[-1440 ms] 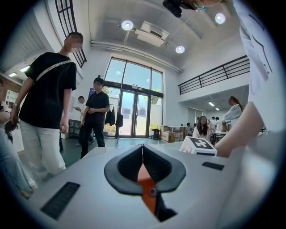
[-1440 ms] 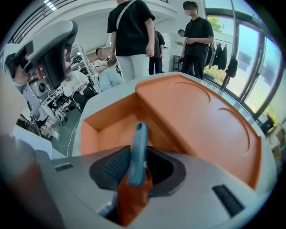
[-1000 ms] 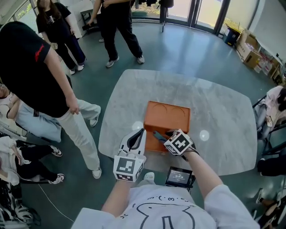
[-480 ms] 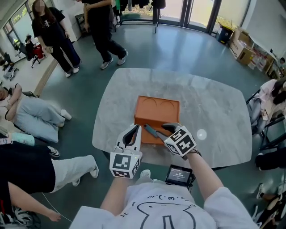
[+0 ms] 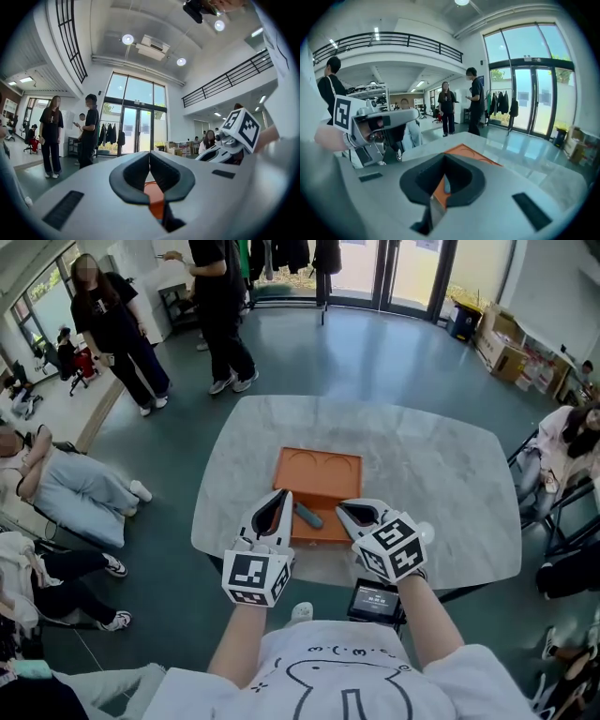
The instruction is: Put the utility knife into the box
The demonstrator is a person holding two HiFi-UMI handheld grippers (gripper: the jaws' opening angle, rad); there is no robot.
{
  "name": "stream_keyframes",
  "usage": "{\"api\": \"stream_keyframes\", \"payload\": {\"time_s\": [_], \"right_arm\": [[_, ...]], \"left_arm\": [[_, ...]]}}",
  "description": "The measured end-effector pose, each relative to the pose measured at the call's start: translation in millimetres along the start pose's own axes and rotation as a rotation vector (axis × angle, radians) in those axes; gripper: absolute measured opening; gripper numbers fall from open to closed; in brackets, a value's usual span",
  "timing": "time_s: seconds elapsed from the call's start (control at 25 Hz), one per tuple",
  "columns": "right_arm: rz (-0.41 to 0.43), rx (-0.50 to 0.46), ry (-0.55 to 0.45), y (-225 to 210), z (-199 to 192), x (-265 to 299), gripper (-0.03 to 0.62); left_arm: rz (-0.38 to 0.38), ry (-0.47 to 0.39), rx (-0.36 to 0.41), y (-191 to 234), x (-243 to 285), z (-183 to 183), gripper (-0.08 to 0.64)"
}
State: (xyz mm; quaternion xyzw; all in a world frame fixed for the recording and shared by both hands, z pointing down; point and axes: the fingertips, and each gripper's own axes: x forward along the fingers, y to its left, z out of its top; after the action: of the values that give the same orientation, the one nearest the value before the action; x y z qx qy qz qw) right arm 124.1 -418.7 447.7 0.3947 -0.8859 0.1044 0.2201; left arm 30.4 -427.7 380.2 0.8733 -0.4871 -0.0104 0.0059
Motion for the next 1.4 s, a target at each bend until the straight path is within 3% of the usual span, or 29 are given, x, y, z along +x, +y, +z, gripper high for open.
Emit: {"api": "stream_keyframes", "payload": {"time_s": [0.48,0.8,1.4], "right_arm": [[-0.109,0.069,-0.335,7.5,57.5,-73.8,0.009],[-0.146,0.04,-0.377,12.8,64.1,-79.4,0.009],[-0.116,-0.013,-0.363,26.0,61.6,-69.5,0.008]], "left_arm": [[-0.033,-0.054,0.034,-16.3,-2.7,30.5,0.015],[-0.034,-0.059,0.024,-13.1,-11.4,27.5,0.015],[-0.035,-0.048,0.018,-13.3,-15.2,20.0,0.015]]}}
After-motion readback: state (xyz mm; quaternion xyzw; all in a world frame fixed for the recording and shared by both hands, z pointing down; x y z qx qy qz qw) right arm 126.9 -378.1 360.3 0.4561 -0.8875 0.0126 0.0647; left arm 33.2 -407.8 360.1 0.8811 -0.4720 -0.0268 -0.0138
